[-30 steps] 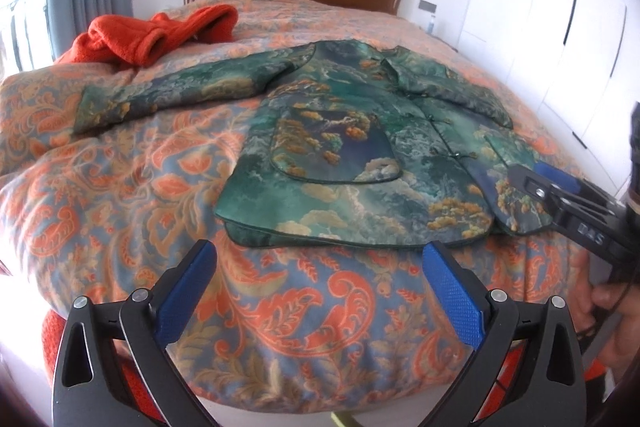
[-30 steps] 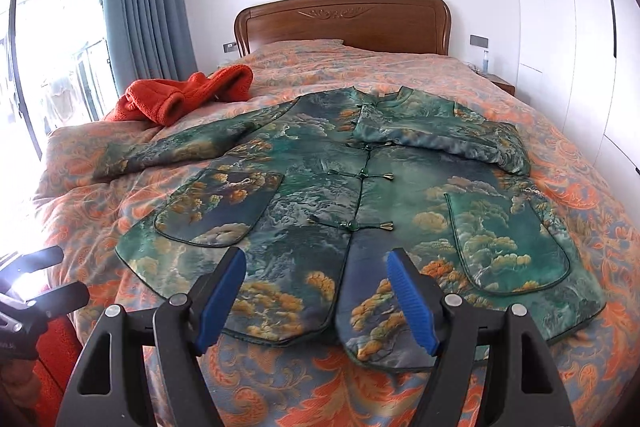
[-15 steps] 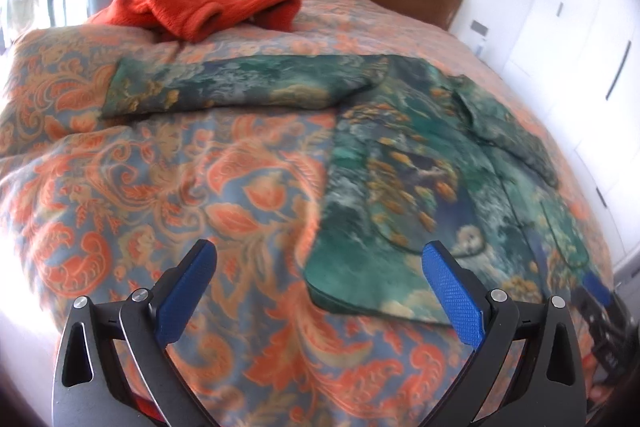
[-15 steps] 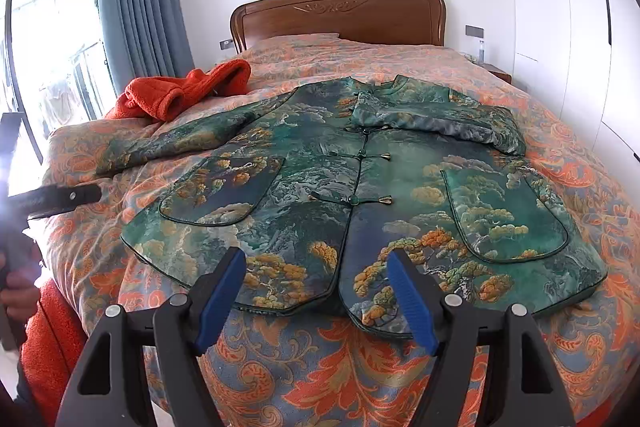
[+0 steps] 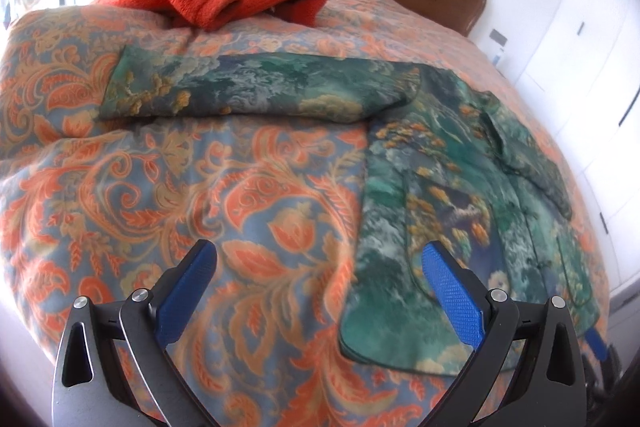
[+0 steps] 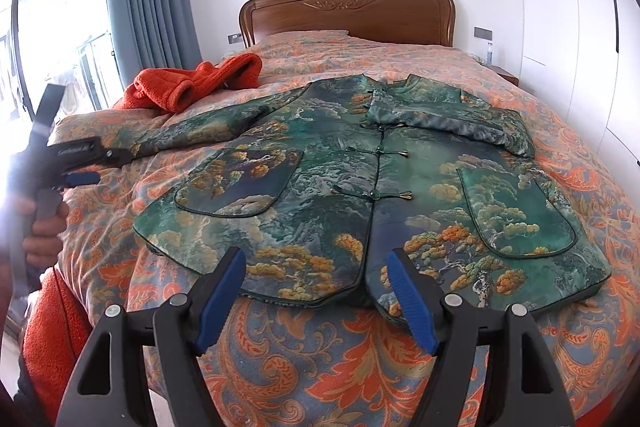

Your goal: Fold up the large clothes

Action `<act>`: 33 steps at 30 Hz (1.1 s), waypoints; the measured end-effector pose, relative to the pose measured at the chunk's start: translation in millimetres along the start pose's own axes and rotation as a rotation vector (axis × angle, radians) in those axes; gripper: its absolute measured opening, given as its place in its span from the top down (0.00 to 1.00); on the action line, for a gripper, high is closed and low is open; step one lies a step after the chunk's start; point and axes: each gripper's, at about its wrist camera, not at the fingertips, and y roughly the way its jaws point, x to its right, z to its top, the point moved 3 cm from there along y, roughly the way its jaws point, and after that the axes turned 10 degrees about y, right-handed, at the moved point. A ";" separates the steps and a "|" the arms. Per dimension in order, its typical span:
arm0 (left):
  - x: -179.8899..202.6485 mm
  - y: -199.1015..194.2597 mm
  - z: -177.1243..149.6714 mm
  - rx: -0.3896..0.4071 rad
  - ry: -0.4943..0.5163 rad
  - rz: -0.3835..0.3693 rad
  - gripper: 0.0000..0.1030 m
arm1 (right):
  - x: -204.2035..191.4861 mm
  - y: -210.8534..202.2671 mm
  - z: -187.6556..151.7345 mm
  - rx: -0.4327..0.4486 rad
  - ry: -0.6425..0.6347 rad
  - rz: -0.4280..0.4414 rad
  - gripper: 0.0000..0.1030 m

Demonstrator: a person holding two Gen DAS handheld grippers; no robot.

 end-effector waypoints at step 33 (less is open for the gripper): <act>-150.3 140.1 108.2 0.068 -0.462 0.323 0.82 | -23.5 13.2 -37.5 -0.132 -0.005 0.075 0.27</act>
